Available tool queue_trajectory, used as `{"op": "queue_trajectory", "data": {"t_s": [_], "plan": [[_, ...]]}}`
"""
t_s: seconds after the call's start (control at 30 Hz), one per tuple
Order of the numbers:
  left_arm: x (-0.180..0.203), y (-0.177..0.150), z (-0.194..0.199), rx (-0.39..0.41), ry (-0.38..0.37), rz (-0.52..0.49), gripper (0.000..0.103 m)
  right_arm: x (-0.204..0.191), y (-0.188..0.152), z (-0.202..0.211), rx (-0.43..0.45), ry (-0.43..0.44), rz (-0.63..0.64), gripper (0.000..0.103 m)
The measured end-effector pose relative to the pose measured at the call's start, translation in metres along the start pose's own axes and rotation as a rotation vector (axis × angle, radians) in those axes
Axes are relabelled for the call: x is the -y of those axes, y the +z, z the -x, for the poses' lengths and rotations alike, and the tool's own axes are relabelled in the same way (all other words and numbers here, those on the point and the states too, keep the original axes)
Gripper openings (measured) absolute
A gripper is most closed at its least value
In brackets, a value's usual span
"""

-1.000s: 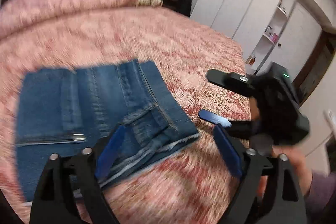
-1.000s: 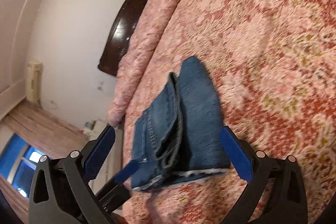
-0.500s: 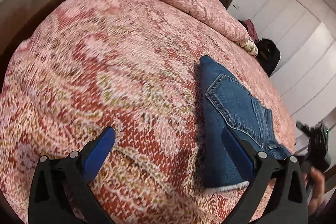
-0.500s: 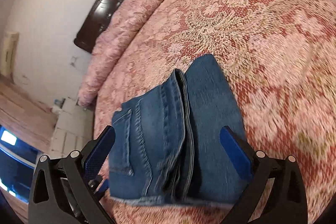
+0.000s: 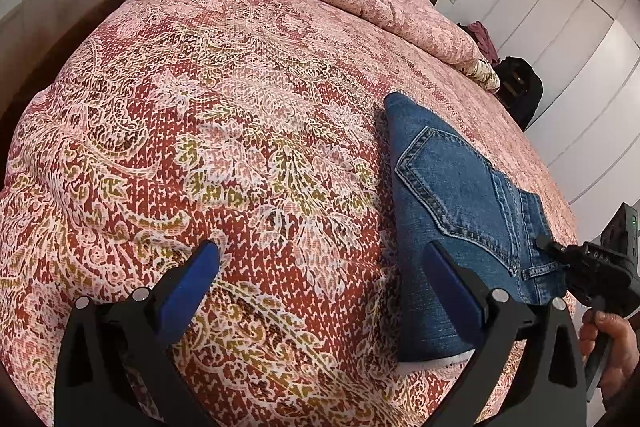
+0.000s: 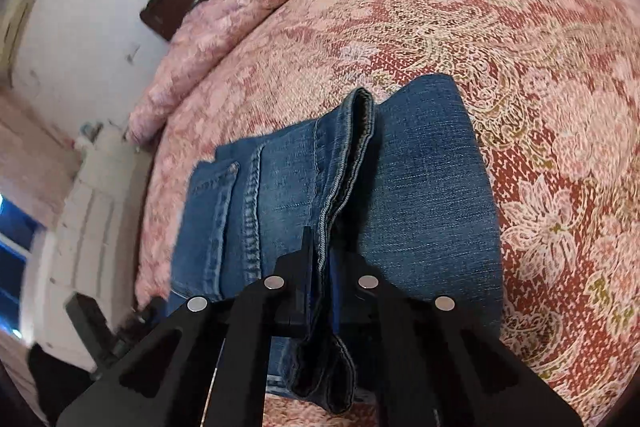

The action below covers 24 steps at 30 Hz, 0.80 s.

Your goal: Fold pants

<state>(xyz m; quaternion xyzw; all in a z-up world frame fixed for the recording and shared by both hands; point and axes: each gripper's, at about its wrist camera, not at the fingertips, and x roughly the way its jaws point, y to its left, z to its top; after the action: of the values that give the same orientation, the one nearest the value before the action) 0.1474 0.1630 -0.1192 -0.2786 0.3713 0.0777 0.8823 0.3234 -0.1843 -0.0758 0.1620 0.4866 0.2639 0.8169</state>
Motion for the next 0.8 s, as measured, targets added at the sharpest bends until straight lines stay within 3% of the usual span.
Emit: {"op": "queue_trajectory", "data": {"t_s": [0.13, 0.2, 0.27, 0.37, 0.5, 0.67, 0.8], "plan": [[0.0, 0.0, -0.001, 0.002, -0.002, -0.001, 0.101, 0.01, 0.003, -0.014, -0.042, -0.042, -0.031, 0.013], [-0.002, -0.002, 0.0, 0.007, -0.008, 0.002, 0.101, 0.007, 0.006, -0.016, -0.051, -0.046, -0.008, 0.012], [-0.003, -0.003, 0.001, 0.01, -0.012, 0.003, 0.101, 0.001, 0.011, -0.012, -0.065, -0.027, -0.004, 0.006], [-0.005, -0.004, 0.003, 0.016, -0.022, 0.012, 0.101, -0.02, 0.031, 0.016, -0.015, 0.052, 0.018, 0.004], [-0.006, -0.004, 0.004, 0.016, -0.022, 0.011, 0.101, -0.028, 0.05, 0.047, 0.056, 0.096, 0.038, 0.004], [-0.007, -0.004, 0.005, 0.017, -0.022, 0.011, 0.101, 0.02, 0.043, 0.057, 0.073, 0.026, -0.043, 0.004], [-0.006, -0.005, 0.007, 0.014, -0.009, -0.001, 0.101, 0.055, 0.021, 0.033, 0.021, -0.027, -0.099, 0.004]]}}
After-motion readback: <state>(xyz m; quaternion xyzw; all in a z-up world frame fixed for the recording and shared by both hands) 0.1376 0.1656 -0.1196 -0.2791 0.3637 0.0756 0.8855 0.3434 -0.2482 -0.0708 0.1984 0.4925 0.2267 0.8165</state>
